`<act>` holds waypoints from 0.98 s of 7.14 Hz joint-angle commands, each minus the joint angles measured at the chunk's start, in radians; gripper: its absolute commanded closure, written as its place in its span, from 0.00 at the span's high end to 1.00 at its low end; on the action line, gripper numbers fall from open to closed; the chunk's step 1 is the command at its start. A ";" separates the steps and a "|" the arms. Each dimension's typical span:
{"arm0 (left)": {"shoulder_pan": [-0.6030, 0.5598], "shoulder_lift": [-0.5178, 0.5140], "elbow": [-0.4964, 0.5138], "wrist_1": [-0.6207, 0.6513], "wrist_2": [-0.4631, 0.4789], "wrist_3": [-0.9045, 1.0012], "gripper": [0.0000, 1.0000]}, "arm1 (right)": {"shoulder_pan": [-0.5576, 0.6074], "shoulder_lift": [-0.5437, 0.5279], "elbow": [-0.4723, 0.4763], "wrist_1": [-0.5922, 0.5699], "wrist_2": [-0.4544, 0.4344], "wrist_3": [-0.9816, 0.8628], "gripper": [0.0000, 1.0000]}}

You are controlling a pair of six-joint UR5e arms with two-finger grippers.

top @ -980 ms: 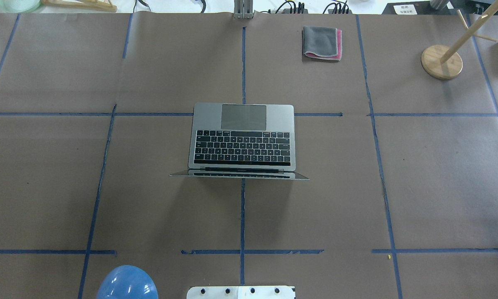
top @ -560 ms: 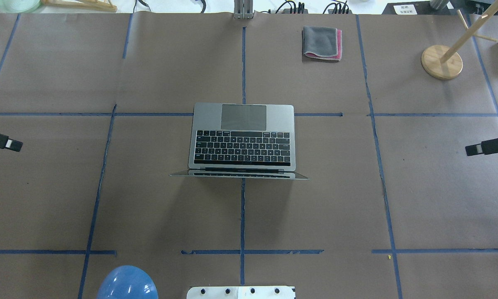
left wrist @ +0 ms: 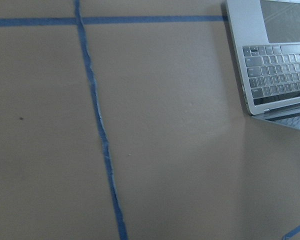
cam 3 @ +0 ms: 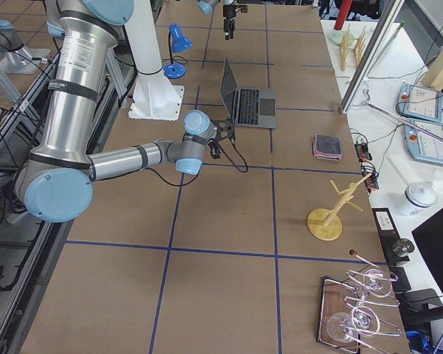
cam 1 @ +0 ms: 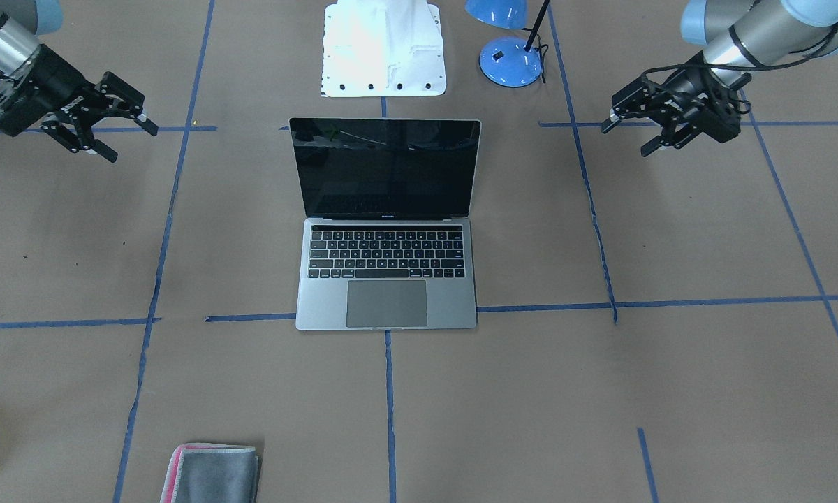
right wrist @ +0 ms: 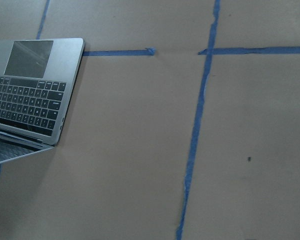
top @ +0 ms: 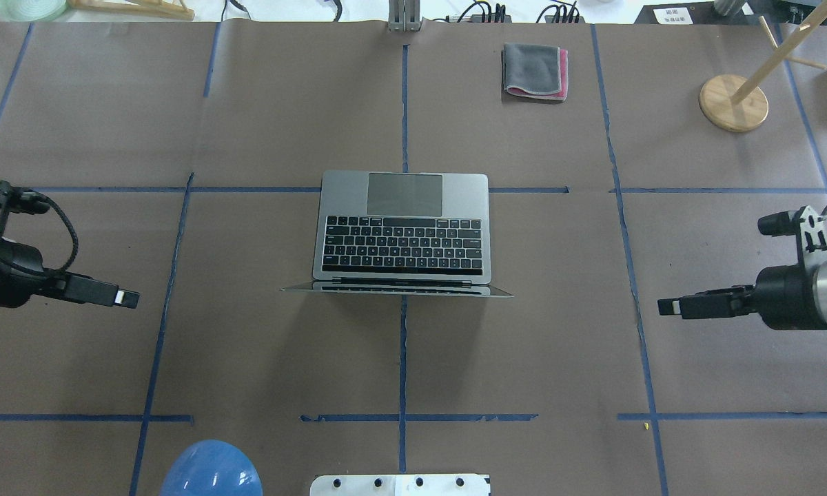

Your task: Close laptop

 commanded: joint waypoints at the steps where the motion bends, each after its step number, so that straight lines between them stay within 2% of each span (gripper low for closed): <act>1: 0.187 -0.074 0.001 -0.054 0.167 -0.182 0.99 | -0.277 0.004 0.054 0.020 -0.335 0.092 0.99; 2: 0.214 -0.129 0.001 -0.054 0.181 -0.250 0.95 | -0.348 0.010 0.058 0.020 -0.433 0.114 0.97; 3: 0.276 -0.192 0.004 -0.052 0.212 -0.293 0.93 | -0.374 0.039 0.073 0.020 -0.455 0.161 0.90; 4: 0.336 -0.224 0.009 -0.051 0.288 -0.321 0.89 | -0.397 0.080 0.079 0.020 -0.479 0.183 0.80; 5: 0.366 -0.249 0.017 -0.046 0.353 -0.323 0.67 | -0.410 0.128 0.079 0.017 -0.495 0.225 0.62; 6: 0.366 -0.257 0.018 -0.047 0.355 -0.338 0.36 | -0.414 0.163 0.078 0.009 -0.496 0.246 0.38; 7: 0.366 -0.274 0.017 -0.046 0.356 -0.361 0.20 | -0.419 0.195 0.078 0.009 -0.518 0.259 0.25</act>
